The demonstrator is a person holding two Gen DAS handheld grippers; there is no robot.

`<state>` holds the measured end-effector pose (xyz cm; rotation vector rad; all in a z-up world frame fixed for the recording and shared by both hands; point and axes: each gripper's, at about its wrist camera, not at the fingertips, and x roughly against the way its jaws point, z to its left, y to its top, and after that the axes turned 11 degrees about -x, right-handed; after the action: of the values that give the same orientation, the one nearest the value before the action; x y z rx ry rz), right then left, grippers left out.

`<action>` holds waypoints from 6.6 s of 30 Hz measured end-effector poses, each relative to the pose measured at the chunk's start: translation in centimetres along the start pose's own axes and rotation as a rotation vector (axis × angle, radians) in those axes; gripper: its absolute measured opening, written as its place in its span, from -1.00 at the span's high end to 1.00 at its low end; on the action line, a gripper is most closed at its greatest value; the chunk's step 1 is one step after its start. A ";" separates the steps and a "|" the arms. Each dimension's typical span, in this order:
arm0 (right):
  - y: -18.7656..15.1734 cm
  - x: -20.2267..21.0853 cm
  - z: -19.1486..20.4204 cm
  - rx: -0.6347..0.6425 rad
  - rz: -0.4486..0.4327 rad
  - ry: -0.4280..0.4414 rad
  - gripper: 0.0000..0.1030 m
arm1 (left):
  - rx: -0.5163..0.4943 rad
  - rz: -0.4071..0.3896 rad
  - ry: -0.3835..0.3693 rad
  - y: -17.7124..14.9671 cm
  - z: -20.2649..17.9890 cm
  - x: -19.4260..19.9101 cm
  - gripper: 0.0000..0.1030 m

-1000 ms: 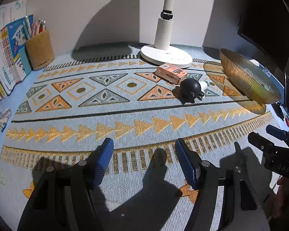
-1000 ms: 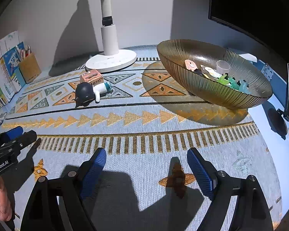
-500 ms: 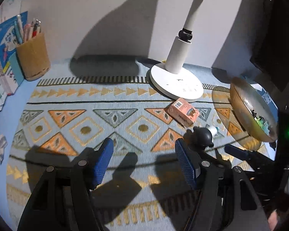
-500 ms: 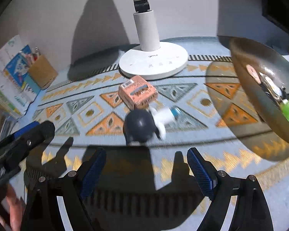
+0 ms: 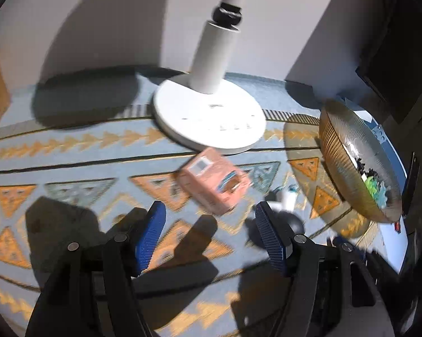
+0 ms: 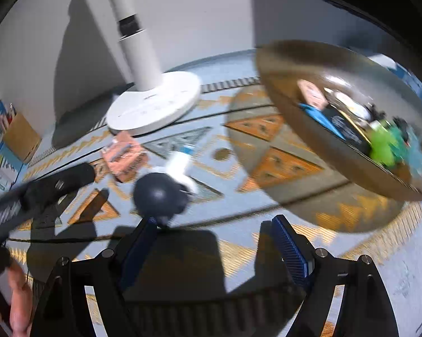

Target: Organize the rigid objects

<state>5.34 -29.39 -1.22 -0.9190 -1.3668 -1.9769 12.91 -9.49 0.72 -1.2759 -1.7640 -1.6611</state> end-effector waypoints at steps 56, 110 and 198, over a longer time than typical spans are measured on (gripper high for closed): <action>-8.3 7.4 2.8 0.388 -0.006 0.078 -0.03 | -0.049 -0.040 0.101 -10.7 -2.5 7.6 0.27; 8.0 18.2 -9.6 0.038 -0.397 0.049 0.10 | -0.376 -0.348 0.018 4.0 -14.9 12.3 0.28; -6.6 17.0 -0.2 0.154 -0.234 0.054 -0.41 | -0.039 -0.229 0.235 -14.5 -4.4 16.3 -0.41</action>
<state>-10.01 -28.50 8.50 -0.6554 -1.6317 -2.0148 -8.34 -6.30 6.38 -0.8769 -1.7930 -1.8912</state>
